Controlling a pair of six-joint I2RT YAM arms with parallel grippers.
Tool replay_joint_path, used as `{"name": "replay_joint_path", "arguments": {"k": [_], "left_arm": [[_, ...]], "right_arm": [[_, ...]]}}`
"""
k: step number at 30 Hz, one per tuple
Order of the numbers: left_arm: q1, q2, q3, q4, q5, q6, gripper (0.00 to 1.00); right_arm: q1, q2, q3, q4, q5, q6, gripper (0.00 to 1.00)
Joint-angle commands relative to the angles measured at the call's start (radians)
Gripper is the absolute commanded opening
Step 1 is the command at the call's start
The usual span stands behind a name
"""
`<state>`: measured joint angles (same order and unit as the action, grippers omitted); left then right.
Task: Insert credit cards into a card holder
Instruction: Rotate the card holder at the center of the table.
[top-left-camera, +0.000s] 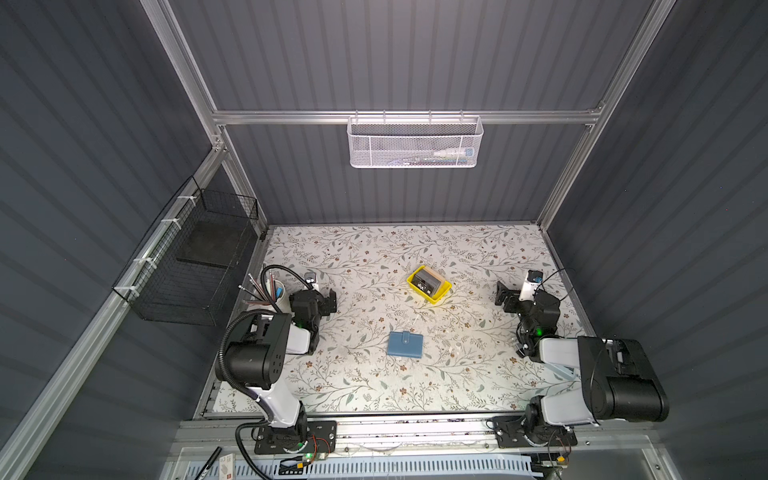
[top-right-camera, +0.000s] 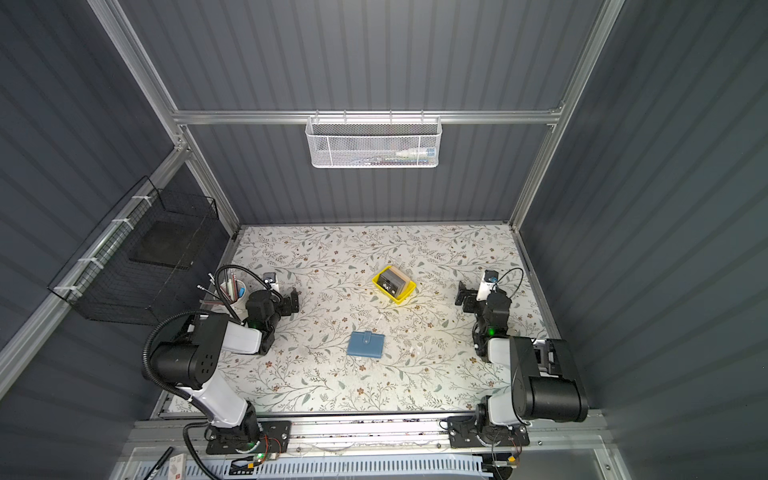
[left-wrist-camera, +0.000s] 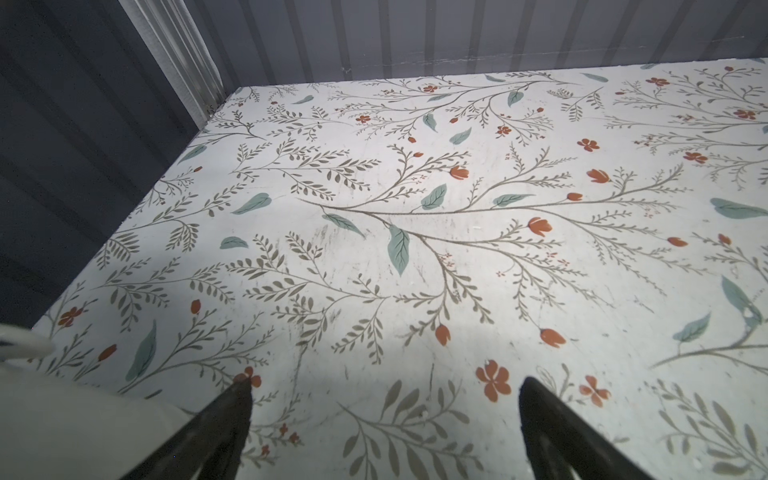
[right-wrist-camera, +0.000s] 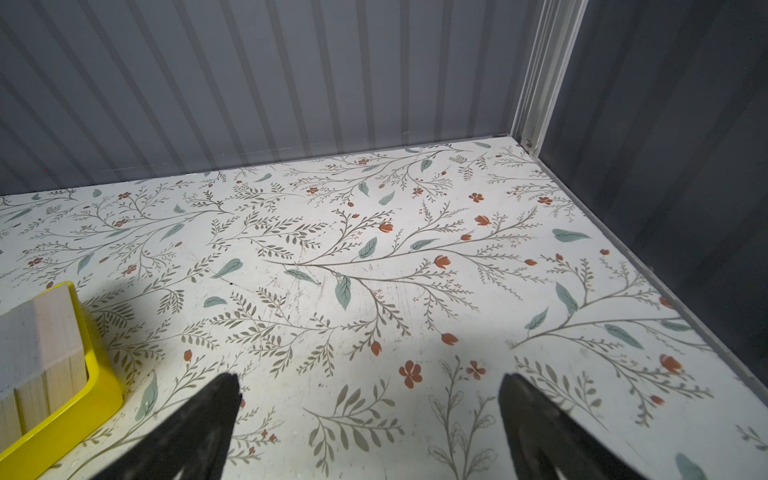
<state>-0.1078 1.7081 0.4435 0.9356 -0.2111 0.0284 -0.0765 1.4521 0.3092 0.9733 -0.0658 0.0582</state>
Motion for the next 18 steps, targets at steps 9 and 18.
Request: {"name": "replay_joint_path", "arguments": {"k": [9, 18], "left_arm": [[0.007, 0.006, 0.017, -0.003, 0.010, 0.022, 1.00], [0.007, 0.005, 0.009, 0.008, 0.003, 0.019, 1.00]], "right_arm": [[0.003, 0.010, 0.013, 0.016, -0.010, -0.012, 0.99], [0.001, 0.010, 0.015, 0.013, -0.005, -0.010, 0.99]]}}
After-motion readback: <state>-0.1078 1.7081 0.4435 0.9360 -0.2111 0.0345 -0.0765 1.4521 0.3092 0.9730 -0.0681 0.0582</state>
